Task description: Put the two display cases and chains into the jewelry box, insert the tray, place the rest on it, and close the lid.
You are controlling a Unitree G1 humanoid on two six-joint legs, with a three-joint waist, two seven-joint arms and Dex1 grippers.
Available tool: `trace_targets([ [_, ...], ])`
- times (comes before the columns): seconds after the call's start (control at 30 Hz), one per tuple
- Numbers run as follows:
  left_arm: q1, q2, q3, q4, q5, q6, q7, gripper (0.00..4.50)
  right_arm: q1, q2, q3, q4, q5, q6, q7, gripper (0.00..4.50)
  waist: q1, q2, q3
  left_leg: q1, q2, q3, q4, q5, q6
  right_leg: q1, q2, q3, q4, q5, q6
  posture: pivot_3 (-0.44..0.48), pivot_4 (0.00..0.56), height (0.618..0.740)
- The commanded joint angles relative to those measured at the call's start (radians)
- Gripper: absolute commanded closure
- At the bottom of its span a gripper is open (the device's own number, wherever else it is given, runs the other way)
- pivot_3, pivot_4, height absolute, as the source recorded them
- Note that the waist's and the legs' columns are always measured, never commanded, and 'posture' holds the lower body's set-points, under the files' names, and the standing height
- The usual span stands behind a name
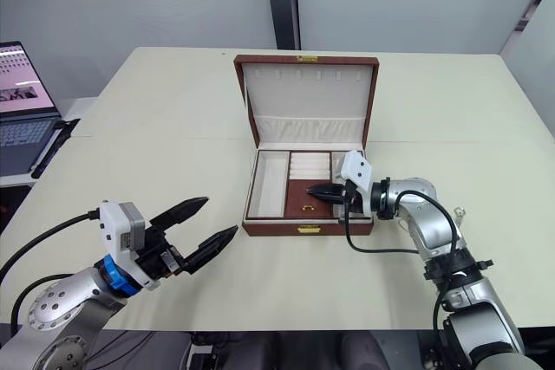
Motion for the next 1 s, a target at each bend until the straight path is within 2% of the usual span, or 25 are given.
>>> trace_targets([
  [0.03,-0.01,0.011,0.003,-0.023,-0.017,0.002,-0.001,0.0,-0.014,0.003,-0.032,-0.019,0.042,0.025,0.014,4.44,0.0,0.0,0.0,0.0,0.0,0.0,0.0,0.0,0.0,0.0,0.0,0.0,0.0,0.0,0.0,0.0,0.15,0.74],
  [0.2,-0.035,0.021,0.029,0.002,-0.026,0.022,0.014,0.0,-0.029,-0.027,-0.096,-0.1,0.151,0.126,0.045,4.44,0.001,0.0,0.0,-0.001,0.0,0.0,0.0,0.0,0.0,0.0,0.0,0.0,0.0,0.0,0.0,0.0,0.15,0.74],
  [0.3,-0.072,0.062,0.063,0.03,-0.07,0.09,0.02,0.0,-0.031,-0.076,-0.144,-0.122,0.18,0.168,0.045,3.91,0.001,0.0,0.0,-0.001,0.0,-0.001,0.0,0.0,0.0,0.0,0.0,0.0,0.0,0.0,0.0,0.0,0.15,0.74],
  [0.53,-0.13,0.154,0.154,0.128,-0.142,0.152,-0.039,0.0,0.06,-0.224,-0.291,-0.155,0.231,0.214,0.036,2.03,0.004,0.0,0.0,-0.002,-0.001,-0.001,0.0,0.0,0.0,-0.001,0.0,0.0,-0.001,0.0,0.0,0.0,0.15,0.74],
  [0.63,-0.13,0.211,0.191,0.201,-0.129,0.15,-0.101,0.0,0.136,-0.298,-0.365,-0.17,0.242,0.225,0.04,1.19,0.003,0.0,0.0,-0.002,-0.001,0.0,0.0,0.0,0.0,-0.001,0.0,0.0,-0.001,0.0,0.0,0.0,0.15,0.74],
  [0.73,-0.148,0.279,0.228,0.326,-0.092,0.125,-0.173,0.0,0.241,-0.379,-0.442,-0.157,0.234,0.207,0.06,0.17,0.004,0.0,0.001,-0.001,-0.001,0.0,0.0,0.0,0.0,-0.001,0.0,0.0,-0.001,0.0,0.0,0.0,0.15,0.74],
  [0.77,-0.157,0.308,0.237,0.384,-0.07,0.109,-0.203,0.0,0.275,-0.405,-0.473,-0.135,0.227,0.197,0.064,0.03,0.004,0.0,0.001,-0.002,-0.001,-0.001,0.0,0.0,0.0,-0.001,0.0,0.0,-0.001,0.0,0.0,0.0,0.15,0.74],
  [1.0,-0.218,0.413,0.262,0.646,0.037,0.007,-0.325,0.0,0.412,-0.493,-0.591,-0.002,0.184,0.106,0.068,0.03,0.001,0.0,0.001,0.0,0.0,0.003,-0.001,0.0,0.0,-0.001,0.0,0.0,-0.001,0.0,0.0,0.0,0.15,0.74],
])
